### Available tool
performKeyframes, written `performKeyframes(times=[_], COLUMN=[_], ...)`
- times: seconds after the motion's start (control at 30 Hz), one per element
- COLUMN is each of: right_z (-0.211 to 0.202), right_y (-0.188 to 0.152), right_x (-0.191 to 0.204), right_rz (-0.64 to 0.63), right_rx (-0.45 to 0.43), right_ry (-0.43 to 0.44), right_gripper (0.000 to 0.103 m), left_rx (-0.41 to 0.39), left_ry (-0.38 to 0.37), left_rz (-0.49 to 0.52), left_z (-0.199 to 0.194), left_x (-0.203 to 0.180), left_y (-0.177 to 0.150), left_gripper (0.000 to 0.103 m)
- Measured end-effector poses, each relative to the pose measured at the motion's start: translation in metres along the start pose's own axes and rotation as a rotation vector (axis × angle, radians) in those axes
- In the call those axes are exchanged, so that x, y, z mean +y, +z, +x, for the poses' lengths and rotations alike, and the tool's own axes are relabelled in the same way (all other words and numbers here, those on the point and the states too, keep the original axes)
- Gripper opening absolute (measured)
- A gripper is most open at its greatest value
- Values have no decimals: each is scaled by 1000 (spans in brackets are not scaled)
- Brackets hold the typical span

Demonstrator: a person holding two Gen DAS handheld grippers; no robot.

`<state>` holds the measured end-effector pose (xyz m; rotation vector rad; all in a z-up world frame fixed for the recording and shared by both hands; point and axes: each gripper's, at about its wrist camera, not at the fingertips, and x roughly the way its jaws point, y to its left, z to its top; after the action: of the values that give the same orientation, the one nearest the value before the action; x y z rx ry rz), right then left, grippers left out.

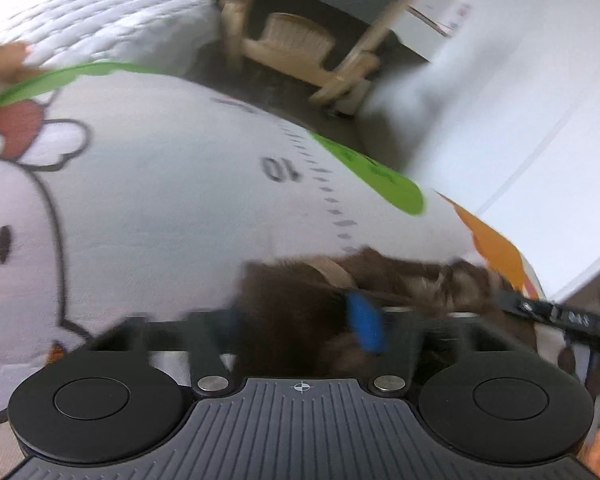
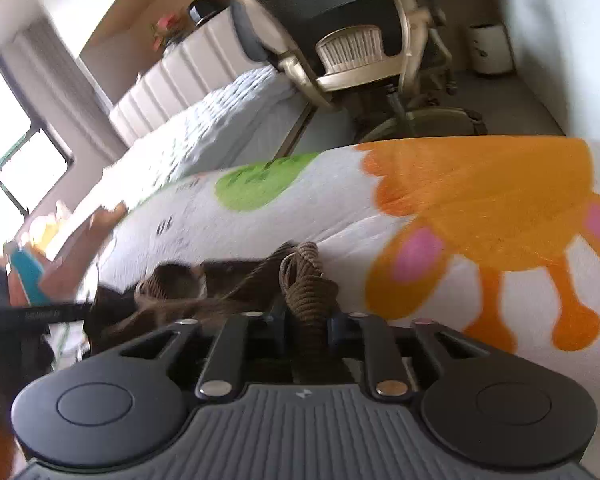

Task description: Fold clothes

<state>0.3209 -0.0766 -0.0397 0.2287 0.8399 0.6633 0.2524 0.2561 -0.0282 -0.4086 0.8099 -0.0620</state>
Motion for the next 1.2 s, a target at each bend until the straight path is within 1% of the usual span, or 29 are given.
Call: performKeyframes(times=[0.03,0.07,0.17,0.3,0.37,0.43,0.53,0.57,0.6,0.63,0.7,0.73,0.8,0.83,0.87,0.9,0.93,0.97,1.0,1.07,1.13,1.2], right_z=[-8,-23,-80,-160,-190,-208,-219,-221,-222,-222,-226,-232,-245,-251,-261,-268,-275,-279,-278,-268,-248,-215], right_y=[0,2,0,-33,-64,-94,-144,-159,-173,-184,-200,-201,-203,-204,-200,-195,-190,-182,-175,-157,-146,-137], right_x=[7,13,31,67,81,87,84,82,79,75,63,56,43,36,30,26,21,17,13,5,0,3], right_rz=[-26,-40,-76,-195,-240,-265,-285,-294,-304,-317,-310,-293,-259,-241,-217,-180,-141,-90,-41,76,165,195], right_rx=[-20,-50,-136,-202,-207,-187,-117,-90,-63,-41,-2,-2,0,-2,-26,-52,-78,-106,-125,-150,-136,-79], right_ry=[-7,10,37,27,13,0,-58,-86,-114,-147,-198,-203,-212,-216,-213,-198,-183,-159,-130,-36,45,89], right_gripper=[15,14,14,13,13,13,14,15,18,18,26,28,43,46,51,53,55,59,63,65,67,69], left_rx=[-3,-14,-70,-141,-158,-152,-81,-48,-14,16,73,92,116,122,121,117,111,105,96,73,67,101], left_ry=[2,-9,-85,-174,-198,-193,-186,-181,-176,-175,-173,-174,-184,-197,-216,-234,-257,-281,-297,-311,-303,-297], left_rz=[8,10,64,195,248,291,355,366,376,377,372,375,382,382,378,368,348,324,289,199,93,11], left_z=[-3,-10,-54,-129,-159,-180,-193,-194,-194,-194,-192,-193,-197,-201,-204,-208,-212,-214,-216,-218,-208,-186], left_x=[-1,-1,-7,-28,-35,-39,-41,-40,-39,-36,-32,-30,-26,-25,-23,-21,-18,-14,-11,-3,3,7], left_y=[-1,0,-1,-29,-54,-82,-127,-141,-155,-165,-183,-189,-194,-193,-190,-186,-179,-172,-165,-150,-135,-128], left_gripper=[14,12,9,9,9,9,11,16,25,31,53,56,67,72,81,88,91,94,94,94,94,94])
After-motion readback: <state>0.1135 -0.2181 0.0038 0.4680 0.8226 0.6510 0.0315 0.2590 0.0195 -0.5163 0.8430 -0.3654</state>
